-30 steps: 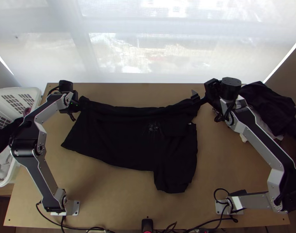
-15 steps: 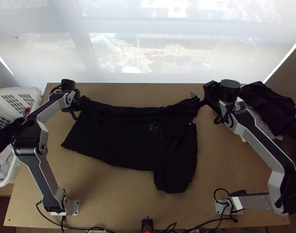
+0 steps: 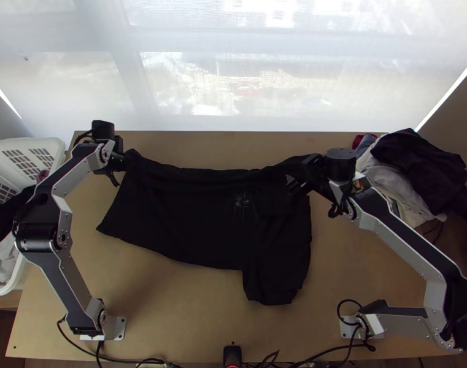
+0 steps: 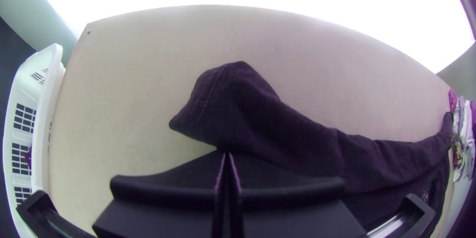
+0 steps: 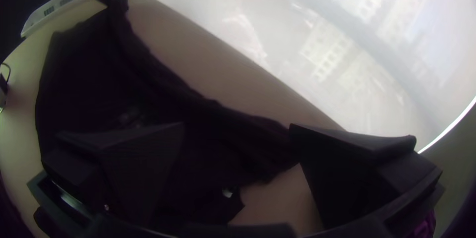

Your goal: Fold the t-shirt

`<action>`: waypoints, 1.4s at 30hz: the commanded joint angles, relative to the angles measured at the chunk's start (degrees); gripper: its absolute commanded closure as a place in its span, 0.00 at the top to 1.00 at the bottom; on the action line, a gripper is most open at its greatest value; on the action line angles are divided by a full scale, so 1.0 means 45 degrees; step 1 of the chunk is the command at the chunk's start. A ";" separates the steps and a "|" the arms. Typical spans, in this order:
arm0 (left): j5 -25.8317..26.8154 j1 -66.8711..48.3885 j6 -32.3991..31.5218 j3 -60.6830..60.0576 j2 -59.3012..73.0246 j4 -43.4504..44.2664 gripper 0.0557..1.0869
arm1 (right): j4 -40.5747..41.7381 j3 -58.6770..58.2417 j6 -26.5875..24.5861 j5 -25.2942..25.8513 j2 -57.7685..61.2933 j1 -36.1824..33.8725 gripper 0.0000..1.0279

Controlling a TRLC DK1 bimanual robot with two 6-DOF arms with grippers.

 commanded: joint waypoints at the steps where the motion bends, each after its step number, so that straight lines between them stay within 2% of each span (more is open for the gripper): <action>1: -0.0018 -0.0004 -0.0219 0.0067 -0.0660 -0.0009 0.03 | -0.0317 -0.1953 -0.0011 -0.0017 -0.0517 0.1841 0.94; 10: -0.0038 0.0074 -0.0336 0.0048 -0.1109 -0.0321 0.03 | -0.0337 -0.2539 -0.0108 -0.0017 0.0597 0.3560 0.90; 24: -0.0038 0.0230 -0.0180 -0.0206 -0.0796 -0.0419 0.03 | 0.0054 -0.1992 0.0146 -0.0017 0.2061 0.3951 0.90; 32: -0.0038 0.0191 -0.0043 0.0751 -0.0289 -0.0321 0.04 | 0.0093 -0.1914 0.0439 -0.0017 0.2198 0.3990 0.90; 33: -0.0038 0.0191 -0.0043 0.0849 -0.0250 -0.0341 0.07 | 0.0093 -0.1934 0.0497 -0.0017 0.2198 0.3990 0.90; 35: -0.0038 0.0191 -0.0063 0.0907 -0.0230 -0.0360 0.27 | 0.0093 -0.1953 0.0497 -0.0017 0.2198 0.4009 0.90; 36: -0.0038 0.0191 -0.0082 0.0907 -0.0230 -0.0380 0.33 | 0.0093 -0.1973 0.0497 -0.0017 0.2179 0.4009 0.90; 40: -0.0038 0.0113 -0.0063 0.0927 -0.0230 -0.0458 0.41 | 0.0093 -0.1973 0.0634 -0.0017 0.2179 0.4009 0.90; 42: -0.0038 0.0074 -0.0063 0.0927 -0.0210 -0.0497 0.41 | 0.0093 -0.1953 0.0653 -0.0017 0.2159 0.4009 0.90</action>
